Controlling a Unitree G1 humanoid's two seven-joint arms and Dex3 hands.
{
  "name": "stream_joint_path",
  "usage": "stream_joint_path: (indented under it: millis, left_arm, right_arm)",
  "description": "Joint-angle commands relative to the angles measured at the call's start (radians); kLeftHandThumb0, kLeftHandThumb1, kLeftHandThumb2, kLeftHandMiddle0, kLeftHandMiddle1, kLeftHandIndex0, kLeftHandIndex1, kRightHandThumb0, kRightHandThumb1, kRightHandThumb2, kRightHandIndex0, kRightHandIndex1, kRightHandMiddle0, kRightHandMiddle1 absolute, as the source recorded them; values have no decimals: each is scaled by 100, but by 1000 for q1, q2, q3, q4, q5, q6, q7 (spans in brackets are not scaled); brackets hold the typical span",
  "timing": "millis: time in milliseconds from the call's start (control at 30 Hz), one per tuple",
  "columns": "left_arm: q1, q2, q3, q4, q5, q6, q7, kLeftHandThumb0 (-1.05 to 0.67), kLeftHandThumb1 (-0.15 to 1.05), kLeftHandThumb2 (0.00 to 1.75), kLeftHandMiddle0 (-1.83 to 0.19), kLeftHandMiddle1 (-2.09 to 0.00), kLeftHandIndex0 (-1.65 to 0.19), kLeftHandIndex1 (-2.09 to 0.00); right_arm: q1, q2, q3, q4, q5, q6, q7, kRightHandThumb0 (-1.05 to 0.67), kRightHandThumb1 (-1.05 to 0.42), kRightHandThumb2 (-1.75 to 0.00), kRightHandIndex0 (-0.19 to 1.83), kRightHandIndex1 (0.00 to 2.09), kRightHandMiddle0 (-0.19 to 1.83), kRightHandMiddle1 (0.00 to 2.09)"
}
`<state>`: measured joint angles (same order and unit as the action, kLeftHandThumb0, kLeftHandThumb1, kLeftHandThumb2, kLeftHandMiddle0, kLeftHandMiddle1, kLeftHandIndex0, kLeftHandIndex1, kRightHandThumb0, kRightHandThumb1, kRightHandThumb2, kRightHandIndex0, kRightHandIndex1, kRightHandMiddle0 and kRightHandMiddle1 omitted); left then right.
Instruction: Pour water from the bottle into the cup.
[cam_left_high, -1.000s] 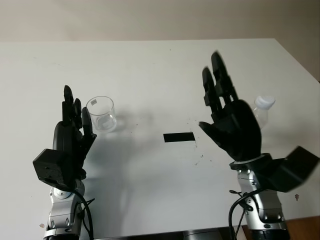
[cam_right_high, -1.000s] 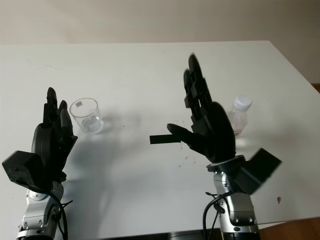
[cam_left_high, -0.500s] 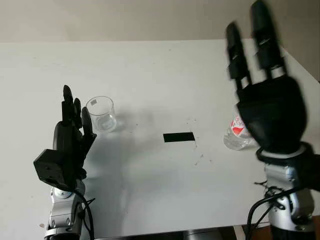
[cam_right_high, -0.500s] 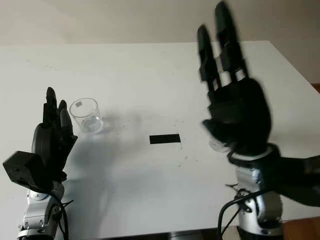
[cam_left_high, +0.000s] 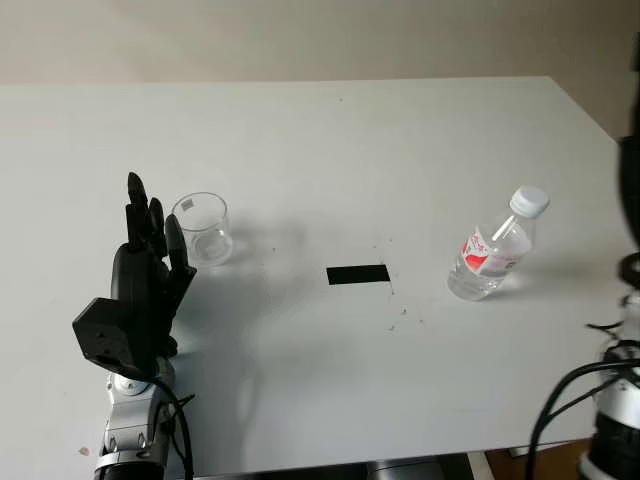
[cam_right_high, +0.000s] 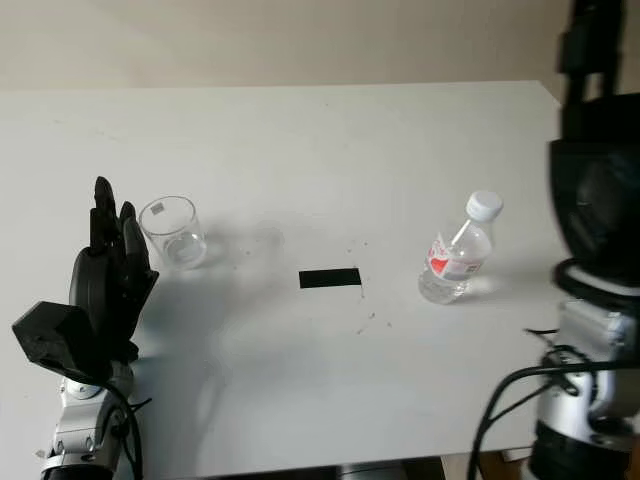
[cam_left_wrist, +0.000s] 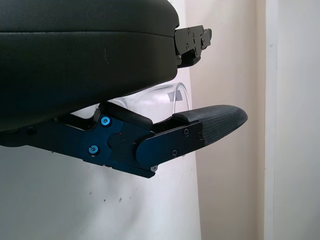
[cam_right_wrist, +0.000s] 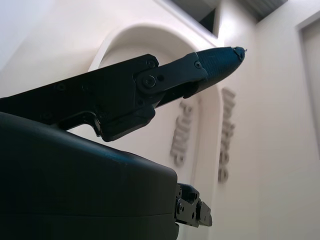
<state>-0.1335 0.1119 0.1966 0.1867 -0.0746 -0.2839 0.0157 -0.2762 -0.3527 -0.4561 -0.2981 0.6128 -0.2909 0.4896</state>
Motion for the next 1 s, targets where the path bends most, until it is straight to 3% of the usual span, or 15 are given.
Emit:
stream_joint_path:
  millis: [0, 300, 633, 967]
  left_arm:
    - [-18, 3, 0, 1, -3, -7, -3, -74, 105, 71, 19, -20, 16, 0]
    - [-7, 9, -1, -12, 7, -9, -3, -75, 105, 70, 19, -19, 17, 0]
    - [-6, 13, 3, -15, 4, 0, -3, -75, 105, 69, 19, -24, 14, 0]
    - [-11, 20, 6, -7, -3, -6, -9, -76, 105, 70, 19, -24, 15, 0]
  right_arm:
    - [16, -10, -15, 12, -52, -35, -16, -78, -97, -5, -19, 0, -19, 0]
    - [73, -12, -10, 124, -332, -73, -147, -93, -97, -6, -19, 0, -19, 0]
    - [139, 6, 50, 249, -439, -67, -222, -93, -99, -6, -19, 0, -19, 0]
    - [161, 26, 120, 350, -450, -81, -233, -95, -100, -6, -19, 0, -19, 0]
